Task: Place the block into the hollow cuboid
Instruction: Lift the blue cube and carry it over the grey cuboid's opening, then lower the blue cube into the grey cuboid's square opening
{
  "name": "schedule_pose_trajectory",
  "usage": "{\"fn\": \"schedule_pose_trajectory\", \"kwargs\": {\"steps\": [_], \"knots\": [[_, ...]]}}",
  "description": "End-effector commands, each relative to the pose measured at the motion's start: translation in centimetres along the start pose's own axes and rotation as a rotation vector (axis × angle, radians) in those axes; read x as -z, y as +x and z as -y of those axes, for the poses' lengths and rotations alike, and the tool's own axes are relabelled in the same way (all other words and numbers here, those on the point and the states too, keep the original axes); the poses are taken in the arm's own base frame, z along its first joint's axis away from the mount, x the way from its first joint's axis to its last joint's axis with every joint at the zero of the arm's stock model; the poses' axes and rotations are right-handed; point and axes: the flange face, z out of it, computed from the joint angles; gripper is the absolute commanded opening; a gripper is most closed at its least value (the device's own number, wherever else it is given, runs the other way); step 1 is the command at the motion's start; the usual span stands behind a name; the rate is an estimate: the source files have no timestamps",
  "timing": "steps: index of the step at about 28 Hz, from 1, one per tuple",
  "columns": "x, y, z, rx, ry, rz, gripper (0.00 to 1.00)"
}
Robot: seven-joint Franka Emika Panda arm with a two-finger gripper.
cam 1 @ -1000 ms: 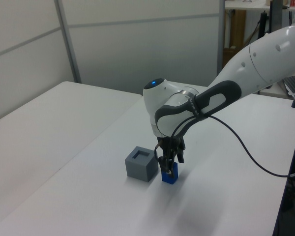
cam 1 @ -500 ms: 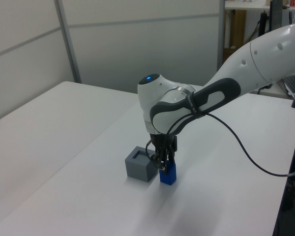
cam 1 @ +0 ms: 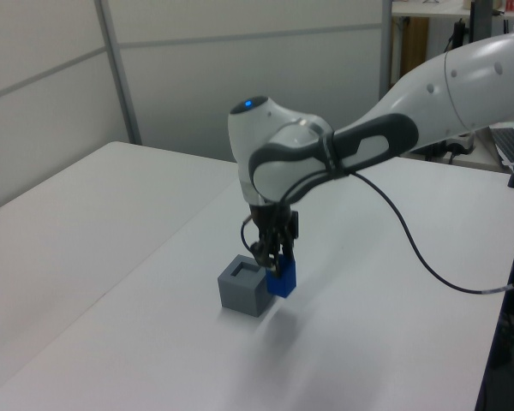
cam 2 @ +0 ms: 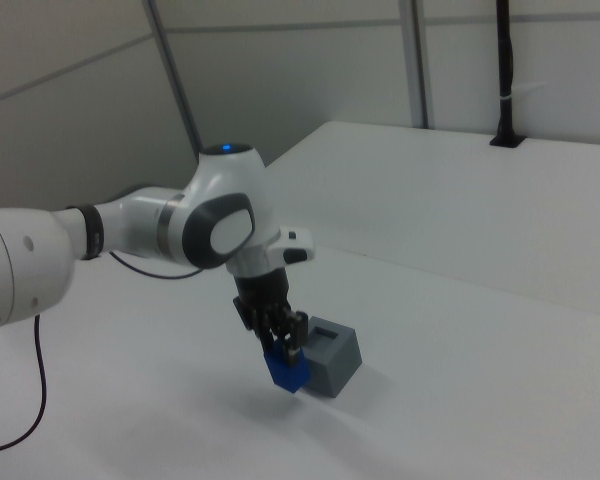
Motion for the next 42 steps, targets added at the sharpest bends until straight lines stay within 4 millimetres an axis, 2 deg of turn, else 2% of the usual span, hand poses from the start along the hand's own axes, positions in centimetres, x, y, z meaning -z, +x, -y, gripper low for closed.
{"fn": "schedule_pose_trajectory", "kwargs": {"steps": [1, 2, 4, 8, 14, 19, 23, 36, 42], "knots": [[4.2, 0.7, -0.7, -0.035, 0.029, -0.029, 0.38], [5.2, 1.1, -0.9, -0.037, 0.034, -0.05, 0.38], [6.0, 1.5, -0.8, -0.028, 0.036, -0.068, 0.38], [6.9, 3.6, -0.7, -0.023, 0.04, -0.105, 0.38], [5.0, 5.4, -0.4, -0.02, 0.027, -0.091, 0.38], [4.6, 5.5, -0.2, 0.03, 0.016, -0.094, 0.39], [3.5, 5.9, -0.1, 0.119, 0.01, -0.08, 0.39], [3.1, 5.8, 0.2, 0.136, -0.008, -0.073, 0.39], [2.0, 6.1, 0.4, 0.129, -0.009, -0.058, 0.39]]}}
